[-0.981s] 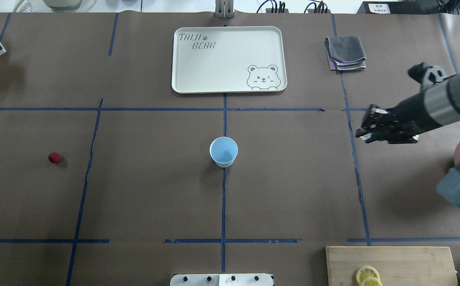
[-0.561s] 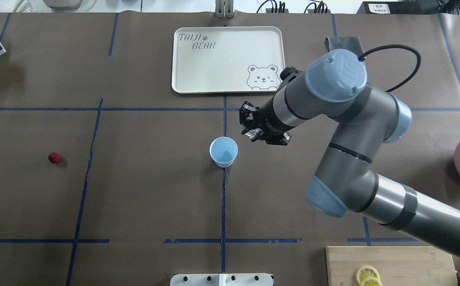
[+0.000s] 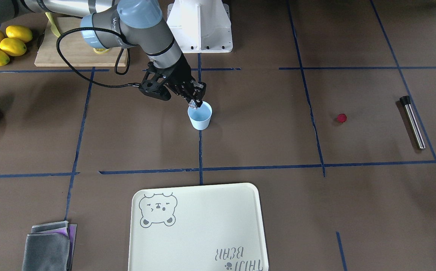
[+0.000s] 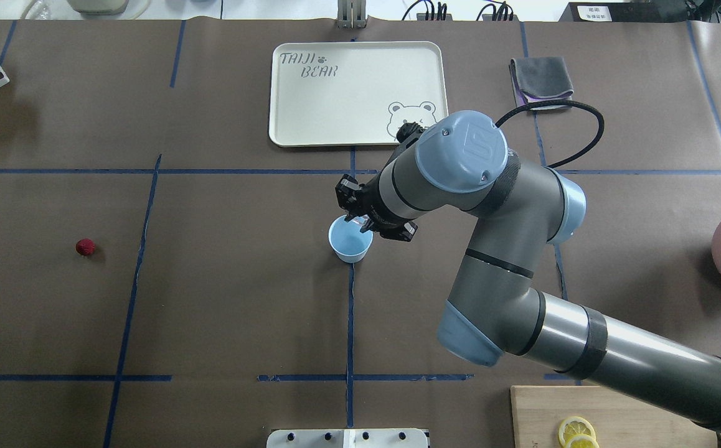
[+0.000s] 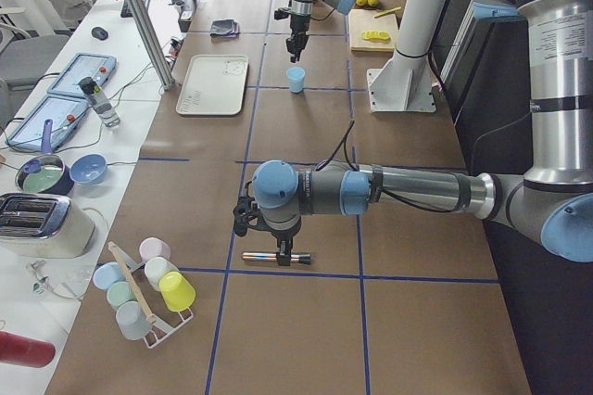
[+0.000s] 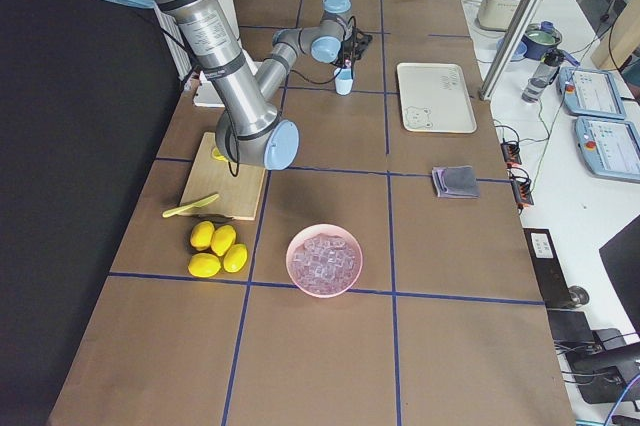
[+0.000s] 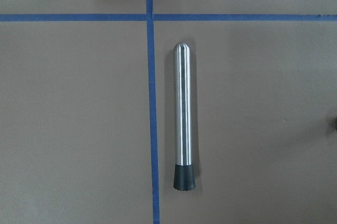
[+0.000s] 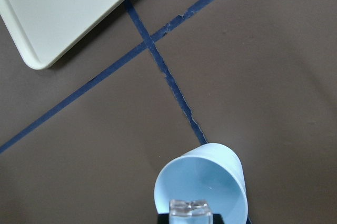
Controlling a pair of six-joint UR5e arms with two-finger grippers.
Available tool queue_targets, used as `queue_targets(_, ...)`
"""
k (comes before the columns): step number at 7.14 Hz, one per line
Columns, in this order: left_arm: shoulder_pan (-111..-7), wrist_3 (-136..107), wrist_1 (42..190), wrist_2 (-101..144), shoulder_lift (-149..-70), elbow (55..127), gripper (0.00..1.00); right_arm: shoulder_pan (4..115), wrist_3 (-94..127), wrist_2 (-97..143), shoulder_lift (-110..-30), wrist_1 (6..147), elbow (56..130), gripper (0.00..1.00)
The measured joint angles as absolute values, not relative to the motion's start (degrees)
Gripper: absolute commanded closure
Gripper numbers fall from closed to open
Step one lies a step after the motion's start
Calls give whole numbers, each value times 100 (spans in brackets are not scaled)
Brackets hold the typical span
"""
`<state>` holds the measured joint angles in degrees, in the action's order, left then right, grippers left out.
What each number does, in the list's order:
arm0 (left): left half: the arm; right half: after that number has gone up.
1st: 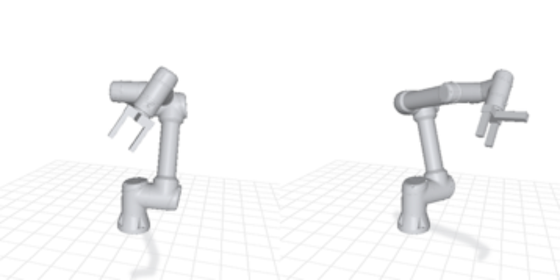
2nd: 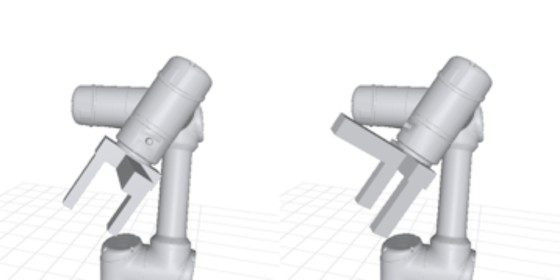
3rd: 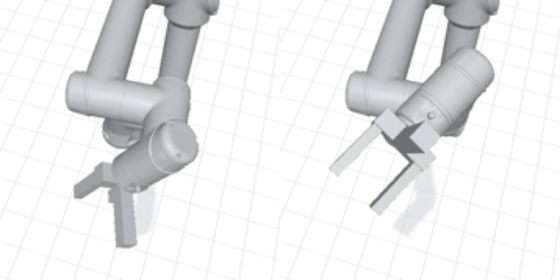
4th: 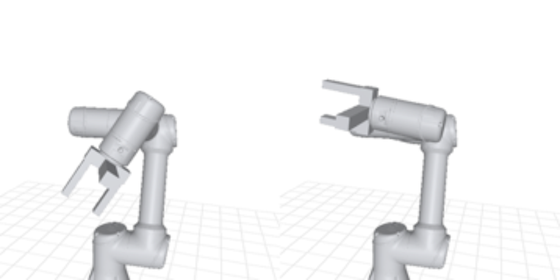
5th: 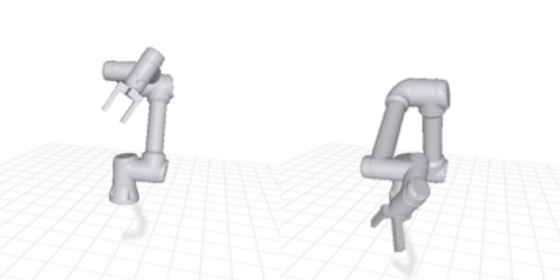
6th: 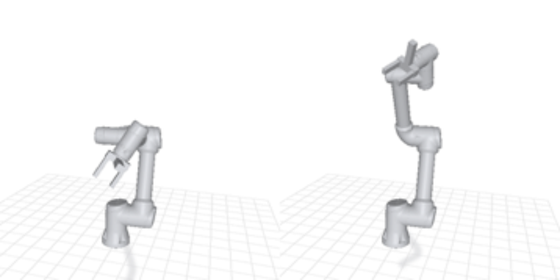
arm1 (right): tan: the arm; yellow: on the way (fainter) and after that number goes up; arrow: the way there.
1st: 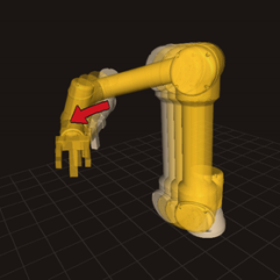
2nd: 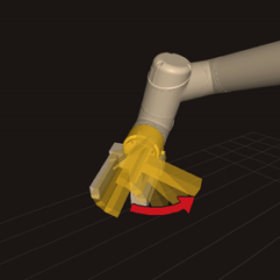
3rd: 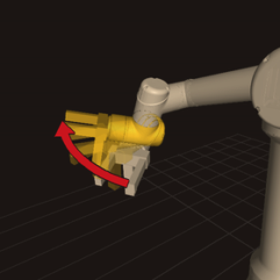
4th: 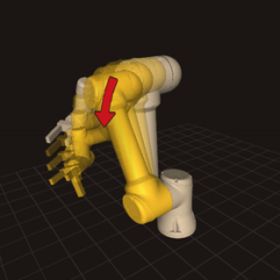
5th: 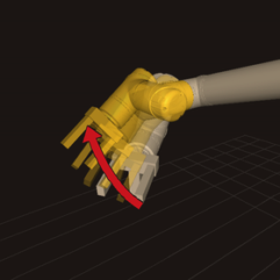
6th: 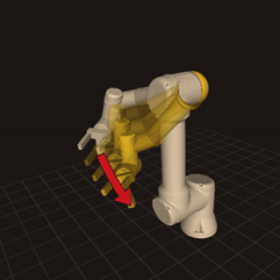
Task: Mash ice and strawberries in cup
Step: 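Open the right gripper to drop the ice cube into the cup, then move the right gripper back to the pink bowl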
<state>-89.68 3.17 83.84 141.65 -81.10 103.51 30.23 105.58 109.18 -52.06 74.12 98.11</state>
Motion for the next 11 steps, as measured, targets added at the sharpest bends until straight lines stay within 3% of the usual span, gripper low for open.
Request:
queue_targets(1, -8970, 320, 8385, 14167, -8107, 10348, 0, 3012, 10557, 10911, -5197, 7410, 9790, 19)
queue_targets(3, -8969, 317, 8385, 14168, -8104, 10345, 0, 3007, 10557, 10908, -5188, 7409, 9764, 16)
queue_targets(5, -8965, 316, 8383, 14168, -8104, 10346, 0, 3023, 10580, 10923, -5192, 7411, 9784, 1)
queue_targets(6, -8965, 315, 8379, 14168, -8103, 10341, 0, 3117, 10578, 11015, -5335, 7425, 9948, 0)
queue_targets(9, -8965, 306, 8382, 14168, -8097, 10338, 0, 4426, 9346, 12437, -7089, 7439, 10996, 0)
queue_targets(11, -8965, 307, 8382, 14168, -8095, 10336, 0, 5650, 7139, 13222, -8613, 7431, 11379, 0)
